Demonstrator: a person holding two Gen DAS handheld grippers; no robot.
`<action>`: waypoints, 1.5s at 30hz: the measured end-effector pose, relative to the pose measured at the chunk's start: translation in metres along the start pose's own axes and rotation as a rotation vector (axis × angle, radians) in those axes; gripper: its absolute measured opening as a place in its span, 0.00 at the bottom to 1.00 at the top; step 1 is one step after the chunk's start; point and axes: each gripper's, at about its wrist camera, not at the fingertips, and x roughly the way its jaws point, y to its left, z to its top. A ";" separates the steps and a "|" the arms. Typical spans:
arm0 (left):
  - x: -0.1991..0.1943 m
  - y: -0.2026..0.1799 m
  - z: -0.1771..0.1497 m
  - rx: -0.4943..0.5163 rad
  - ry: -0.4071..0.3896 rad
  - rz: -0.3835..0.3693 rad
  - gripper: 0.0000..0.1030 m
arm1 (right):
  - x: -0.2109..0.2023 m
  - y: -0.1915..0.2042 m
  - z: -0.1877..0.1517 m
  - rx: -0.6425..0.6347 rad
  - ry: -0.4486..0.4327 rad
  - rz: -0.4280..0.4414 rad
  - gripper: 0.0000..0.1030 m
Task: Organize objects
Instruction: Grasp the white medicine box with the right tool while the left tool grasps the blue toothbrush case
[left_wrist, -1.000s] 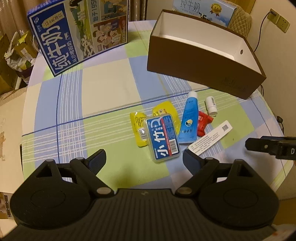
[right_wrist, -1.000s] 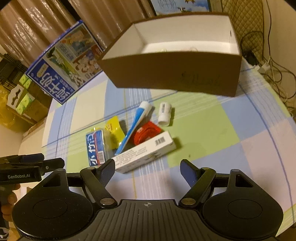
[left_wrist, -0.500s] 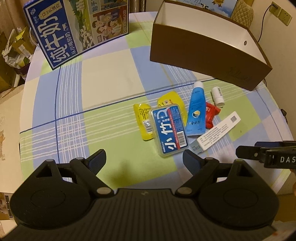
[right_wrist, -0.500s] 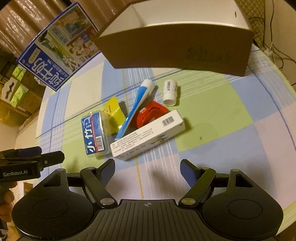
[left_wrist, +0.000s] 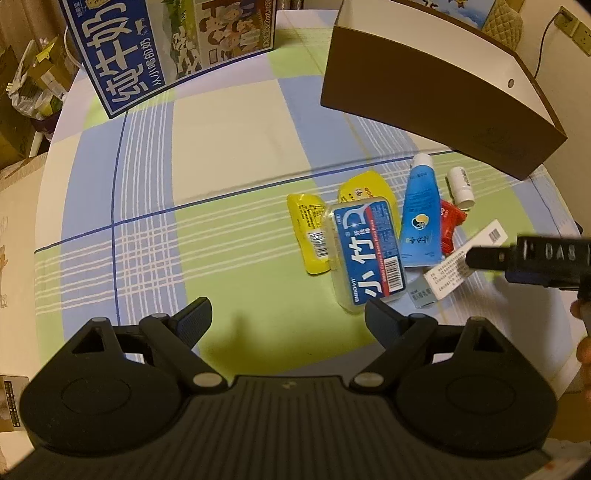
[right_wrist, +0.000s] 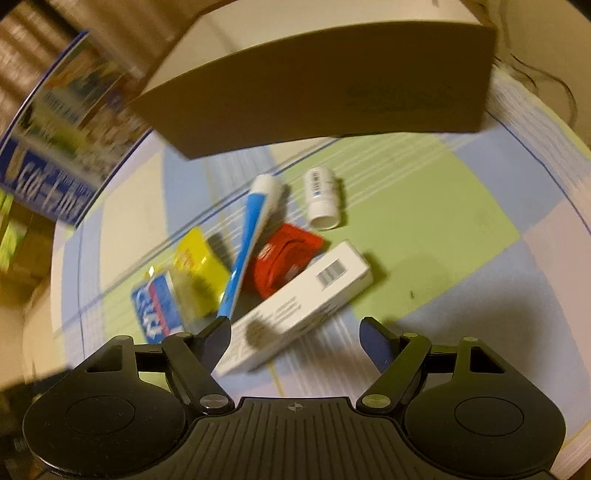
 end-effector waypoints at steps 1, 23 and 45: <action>0.001 0.001 0.000 -0.002 0.000 0.000 0.85 | 0.002 -0.002 0.002 0.021 -0.002 0.001 0.72; 0.021 -0.010 0.004 -0.007 0.003 -0.047 0.85 | 0.015 -0.012 0.001 -0.246 0.016 -0.135 0.42; 0.062 -0.064 0.015 0.071 -0.080 -0.037 0.54 | -0.027 -0.066 -0.001 -0.237 -0.050 -0.089 0.40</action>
